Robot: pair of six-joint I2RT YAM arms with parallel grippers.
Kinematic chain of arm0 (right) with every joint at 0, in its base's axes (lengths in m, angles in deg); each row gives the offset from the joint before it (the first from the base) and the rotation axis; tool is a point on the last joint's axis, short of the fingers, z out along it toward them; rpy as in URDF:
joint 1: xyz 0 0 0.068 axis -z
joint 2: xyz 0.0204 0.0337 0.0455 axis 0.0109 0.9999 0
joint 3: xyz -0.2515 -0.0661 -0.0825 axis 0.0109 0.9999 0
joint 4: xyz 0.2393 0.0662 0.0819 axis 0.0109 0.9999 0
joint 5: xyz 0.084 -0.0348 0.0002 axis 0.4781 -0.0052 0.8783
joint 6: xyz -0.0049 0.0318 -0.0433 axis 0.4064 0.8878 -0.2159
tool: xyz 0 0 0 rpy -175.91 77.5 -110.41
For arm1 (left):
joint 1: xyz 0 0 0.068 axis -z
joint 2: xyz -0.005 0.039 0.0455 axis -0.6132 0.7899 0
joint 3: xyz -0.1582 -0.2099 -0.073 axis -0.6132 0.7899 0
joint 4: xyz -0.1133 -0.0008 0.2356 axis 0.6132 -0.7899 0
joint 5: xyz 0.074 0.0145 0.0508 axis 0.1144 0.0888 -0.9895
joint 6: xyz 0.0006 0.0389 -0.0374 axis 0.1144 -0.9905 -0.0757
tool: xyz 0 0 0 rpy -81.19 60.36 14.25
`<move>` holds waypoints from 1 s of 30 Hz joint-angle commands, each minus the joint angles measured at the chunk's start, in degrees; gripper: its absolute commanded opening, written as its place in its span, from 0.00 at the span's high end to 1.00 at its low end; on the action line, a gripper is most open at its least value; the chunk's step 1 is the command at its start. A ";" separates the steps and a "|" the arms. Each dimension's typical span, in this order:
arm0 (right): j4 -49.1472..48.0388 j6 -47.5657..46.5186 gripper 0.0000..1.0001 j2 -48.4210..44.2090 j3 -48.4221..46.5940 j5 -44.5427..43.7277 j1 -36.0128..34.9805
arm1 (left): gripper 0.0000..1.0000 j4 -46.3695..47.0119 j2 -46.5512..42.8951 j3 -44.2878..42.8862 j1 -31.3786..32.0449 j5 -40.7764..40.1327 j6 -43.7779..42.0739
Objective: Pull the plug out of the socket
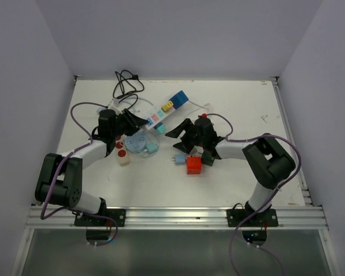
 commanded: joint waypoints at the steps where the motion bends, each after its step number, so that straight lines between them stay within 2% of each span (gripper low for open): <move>1: -15.02 10.25 0.21 4.14 -1.78 -2.59 -1.11 | 1.00 -2.03 -2.16 -2.10 -0.31 1.40 -0.01; 3: -18.30 11.68 0.16 6.70 -1.51 -3.73 -1.64 | 1.00 -2.12 -2.25 -1.93 -0.31 1.57 0.08; 7: -22.60 14.66 0.15 9.86 -2.47 -6.45 -3.13 | 1.00 -1.68 -1.98 -1.75 -0.31 2.80 1.13; 13: -32.28 19.58 0.19 14.09 -1.95 -11.37 -4.62 | 1.00 -0.36 -2.51 -0.70 -0.31 5.26 2.89; 17: -33.34 21.52 0.22 15.05 -2.39 -13.66 -5.24 | 1.00 1.57 -3.47 1.06 -0.31 6.49 5.00; 21: -36.41 22.31 0.32 14.53 -0.72 -16.56 -5.24 | 1.00 1.40 -3.91 1.68 -0.31 6.67 4.57; 24: -39.04 23.98 0.46 14.53 0.69 -17.71 -5.24 | 1.00 1.92 -4.09 2.82 -0.31 6.58 4.74; 28: -40.99 26.00 0.75 14.44 1.48 -17.62 -5.16 | 1.00 2.10 -3.83 3.61 -0.40 6.32 4.65; 30: -42.39 26.62 0.81 14.27 1.92 -17.45 -5.16 | 1.00 2.54 -3.74 4.14 -0.40 6.15 5.09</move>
